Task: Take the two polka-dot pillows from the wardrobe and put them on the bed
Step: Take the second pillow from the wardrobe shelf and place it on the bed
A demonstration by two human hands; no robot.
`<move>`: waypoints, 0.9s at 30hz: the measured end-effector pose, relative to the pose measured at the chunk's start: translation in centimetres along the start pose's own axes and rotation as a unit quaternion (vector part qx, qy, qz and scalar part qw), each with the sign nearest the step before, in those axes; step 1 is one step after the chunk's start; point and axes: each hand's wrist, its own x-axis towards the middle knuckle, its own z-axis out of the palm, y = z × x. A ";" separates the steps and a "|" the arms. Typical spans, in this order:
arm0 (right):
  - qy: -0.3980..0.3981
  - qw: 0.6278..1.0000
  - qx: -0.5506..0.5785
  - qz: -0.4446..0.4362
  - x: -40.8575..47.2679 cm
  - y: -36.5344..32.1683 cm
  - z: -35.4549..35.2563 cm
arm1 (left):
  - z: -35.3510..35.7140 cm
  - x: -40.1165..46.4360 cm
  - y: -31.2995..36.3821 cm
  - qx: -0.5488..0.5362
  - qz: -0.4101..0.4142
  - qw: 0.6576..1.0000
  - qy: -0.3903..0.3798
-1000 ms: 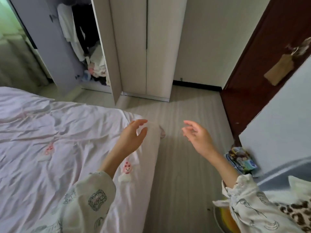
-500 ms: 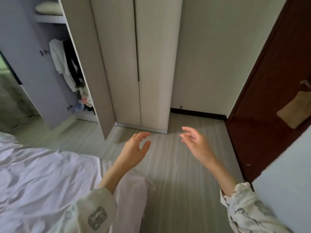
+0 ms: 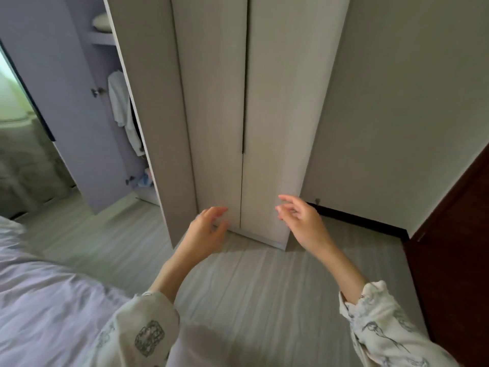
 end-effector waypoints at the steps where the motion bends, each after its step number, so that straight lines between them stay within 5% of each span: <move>1: -0.007 1.000 -0.003 -0.002 2.4 0.1 0.3 | -0.1 2.2 -0.6 -0.005 -0.004 1.000 0.012; 13: -0.096 0.995 0.029 0.000 25.9 2.0 4.6 | -0.7 20.8 -5.9 0.010 -0.069 0.991 0.110; 19: -0.248 0.967 0.057 -0.028 35.8 2.2 14.3 | -3.6 25.6 -12.5 0.041 -0.168 0.971 0.163; 27: -0.395 0.914 0.047 -0.082 47.5 -0.7 24.8 | -8.0 31.6 -16.9 0.048 -0.250 0.911 0.324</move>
